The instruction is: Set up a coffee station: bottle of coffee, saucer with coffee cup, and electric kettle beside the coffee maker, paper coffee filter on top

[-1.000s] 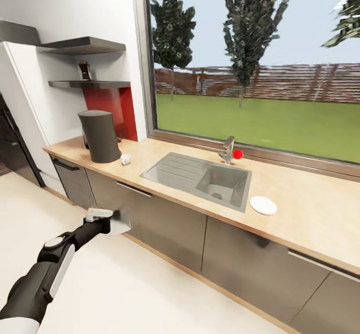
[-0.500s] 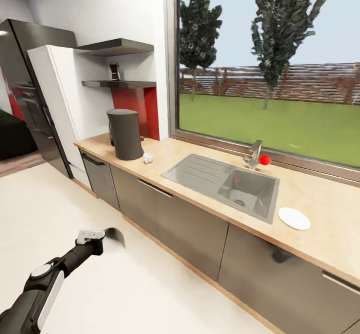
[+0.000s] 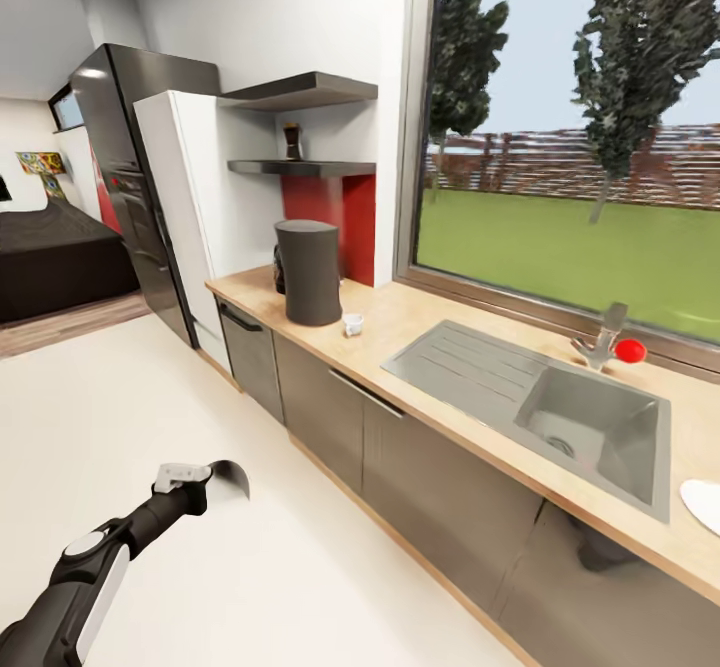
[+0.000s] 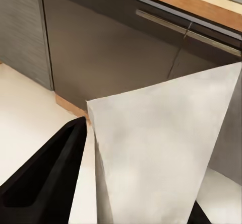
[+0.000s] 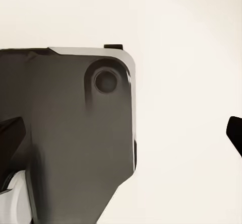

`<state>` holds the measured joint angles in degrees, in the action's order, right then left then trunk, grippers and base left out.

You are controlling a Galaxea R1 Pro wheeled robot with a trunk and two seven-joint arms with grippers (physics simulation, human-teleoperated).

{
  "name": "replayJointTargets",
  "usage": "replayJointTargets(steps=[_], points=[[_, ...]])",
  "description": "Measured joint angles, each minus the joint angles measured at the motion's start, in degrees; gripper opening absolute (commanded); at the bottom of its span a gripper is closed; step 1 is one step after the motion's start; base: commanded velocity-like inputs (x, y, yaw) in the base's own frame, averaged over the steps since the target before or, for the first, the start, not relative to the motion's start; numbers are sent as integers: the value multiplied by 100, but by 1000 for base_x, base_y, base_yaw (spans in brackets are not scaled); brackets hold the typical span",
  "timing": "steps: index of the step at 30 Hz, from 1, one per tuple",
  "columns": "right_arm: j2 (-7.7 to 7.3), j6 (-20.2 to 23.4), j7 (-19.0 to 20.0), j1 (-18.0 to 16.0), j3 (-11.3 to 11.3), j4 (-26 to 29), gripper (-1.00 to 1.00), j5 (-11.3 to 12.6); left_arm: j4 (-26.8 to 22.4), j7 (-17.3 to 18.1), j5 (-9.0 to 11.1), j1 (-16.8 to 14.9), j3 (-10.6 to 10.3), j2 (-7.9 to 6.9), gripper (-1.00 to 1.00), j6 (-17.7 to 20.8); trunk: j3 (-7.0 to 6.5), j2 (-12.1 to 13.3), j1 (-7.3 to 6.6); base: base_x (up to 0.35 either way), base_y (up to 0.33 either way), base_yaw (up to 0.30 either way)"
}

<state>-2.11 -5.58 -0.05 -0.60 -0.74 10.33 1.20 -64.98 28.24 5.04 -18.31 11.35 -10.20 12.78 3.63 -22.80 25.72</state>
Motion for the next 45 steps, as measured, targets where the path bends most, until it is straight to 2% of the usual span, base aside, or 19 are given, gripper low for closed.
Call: replayJointTargets(steps=[12, 18, 27, 37, 45], points=[[-8, 3, 21, 1, 25, -11, 100, -24, 18, 0, 5, -4, -13, 8, -100, 0, 43, 0, 0, 266, 217, 276], [-8, 1, 16, 1, 25, -11, 100, -25, 236, 0, -16, -9, -28, 8, -100, 0, 65, 0, 0, 259, 223, 274], [-9, 6, -1, 0, 25, -11, 100, -25, 267, 0, -21, -9, -27, 8, -100, 0, 100, 0, 0, 259, 222, 247], [-8, 6, 9, 2, 48, -10, 100, -47, 269, 0, -17, -10, -21, 9, -100, 0, 108, 0, 0, 275, 214, 20], [-8, -2, 17, 1, 80, -10, 100, -166, 269, -2, -13, -10, -22, 16, -100, 0, 108, 0, 0, 279, 211, 0]])
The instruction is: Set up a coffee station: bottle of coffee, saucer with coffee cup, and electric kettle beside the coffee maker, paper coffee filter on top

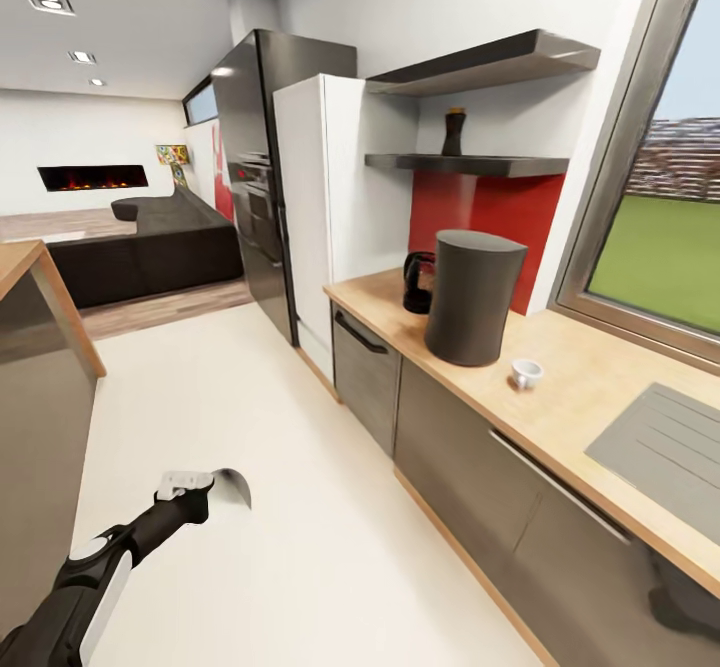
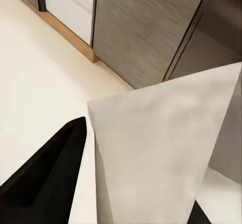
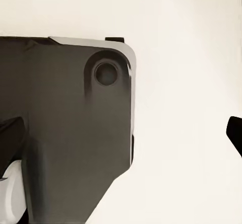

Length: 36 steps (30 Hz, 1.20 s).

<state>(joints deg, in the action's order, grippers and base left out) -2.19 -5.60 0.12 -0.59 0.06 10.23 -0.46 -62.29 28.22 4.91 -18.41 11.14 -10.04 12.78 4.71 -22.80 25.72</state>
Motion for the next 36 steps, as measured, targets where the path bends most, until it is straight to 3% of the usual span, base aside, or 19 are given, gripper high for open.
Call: replayJointTargets(steps=[36], points=[[0, 0, 4, 1, -46, 25, 100, 30, 130, -7, 3, 0, -5, 10, -100, 0, 0, 0, 0, 279, 210, 0]])
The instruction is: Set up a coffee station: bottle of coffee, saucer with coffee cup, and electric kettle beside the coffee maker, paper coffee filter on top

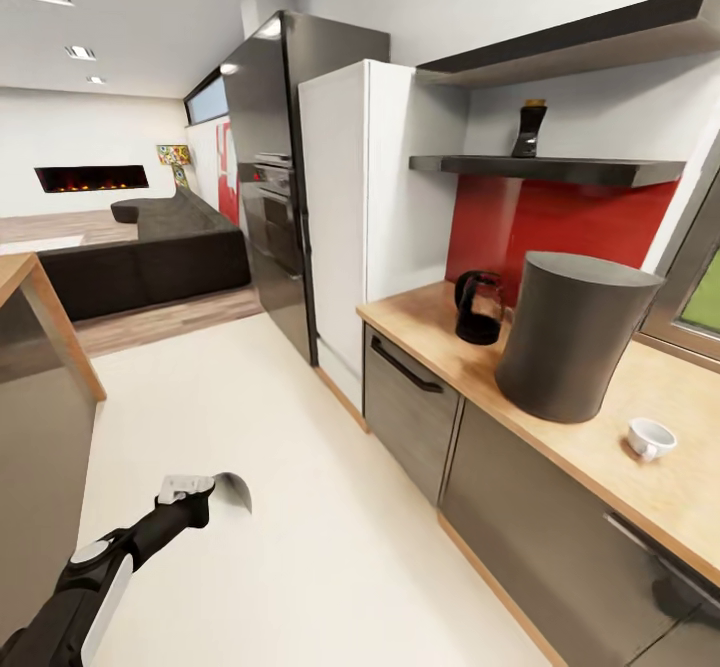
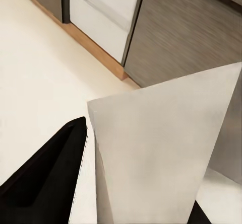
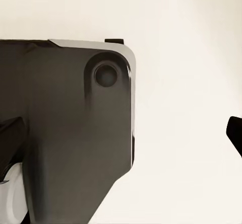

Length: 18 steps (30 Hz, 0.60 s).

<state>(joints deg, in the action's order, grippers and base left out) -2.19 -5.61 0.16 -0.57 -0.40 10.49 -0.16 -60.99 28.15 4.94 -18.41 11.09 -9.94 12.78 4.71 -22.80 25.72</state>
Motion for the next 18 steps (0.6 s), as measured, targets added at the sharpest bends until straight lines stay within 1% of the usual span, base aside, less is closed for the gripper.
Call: replayJointTargets(steps=[4, 15, 18], points=[[0, 0, 0, -1, 0, 0, 100, 0, 90, 0, -3, -7, -1, 5, -100, 0, 0, 0, 0, 279, 210, 0], [0, 0, 3, 0, -8, 1, 100, 0, 115, 0, -3, -9, 4, 0, -100, 0, 0, 0, 0, 279, 210, -1], [0, 0, 7, 0, -8, 2, 100, 0, 116, 0, -3, -10, 3, 0, -100, 0, 0, 0, 0, 279, 210, -101]])
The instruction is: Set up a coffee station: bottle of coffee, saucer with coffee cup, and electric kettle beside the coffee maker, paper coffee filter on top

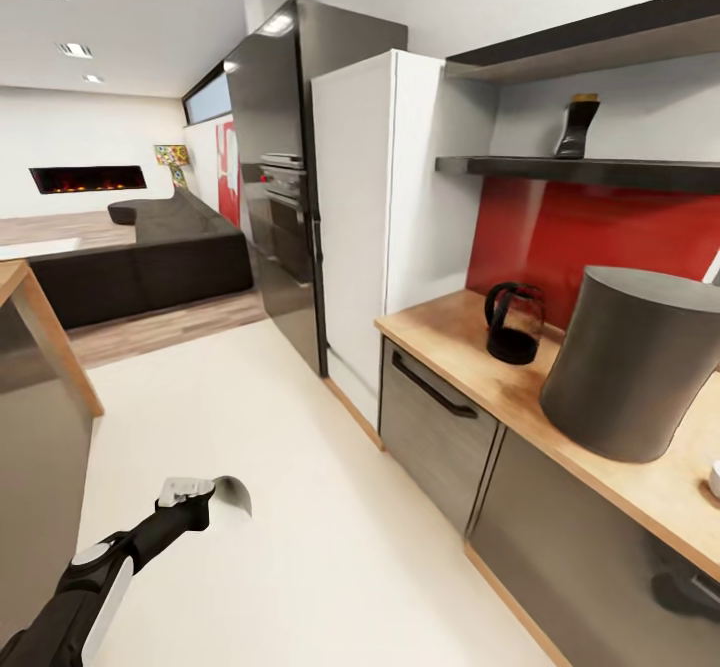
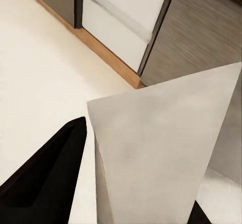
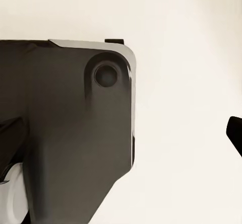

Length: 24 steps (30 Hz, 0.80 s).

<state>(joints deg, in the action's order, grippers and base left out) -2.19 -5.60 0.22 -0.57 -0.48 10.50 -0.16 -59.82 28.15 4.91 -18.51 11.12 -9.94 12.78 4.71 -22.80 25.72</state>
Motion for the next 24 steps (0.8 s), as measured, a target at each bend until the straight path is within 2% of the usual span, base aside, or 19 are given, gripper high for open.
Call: replayJointTargets(steps=[24], points=[[0, 0, 1, 1, 0, 1, 100, 0, 1, 0, 0, -1, 3, 2, -100, 0, 0, 0, 0, 279, 210, -259]])
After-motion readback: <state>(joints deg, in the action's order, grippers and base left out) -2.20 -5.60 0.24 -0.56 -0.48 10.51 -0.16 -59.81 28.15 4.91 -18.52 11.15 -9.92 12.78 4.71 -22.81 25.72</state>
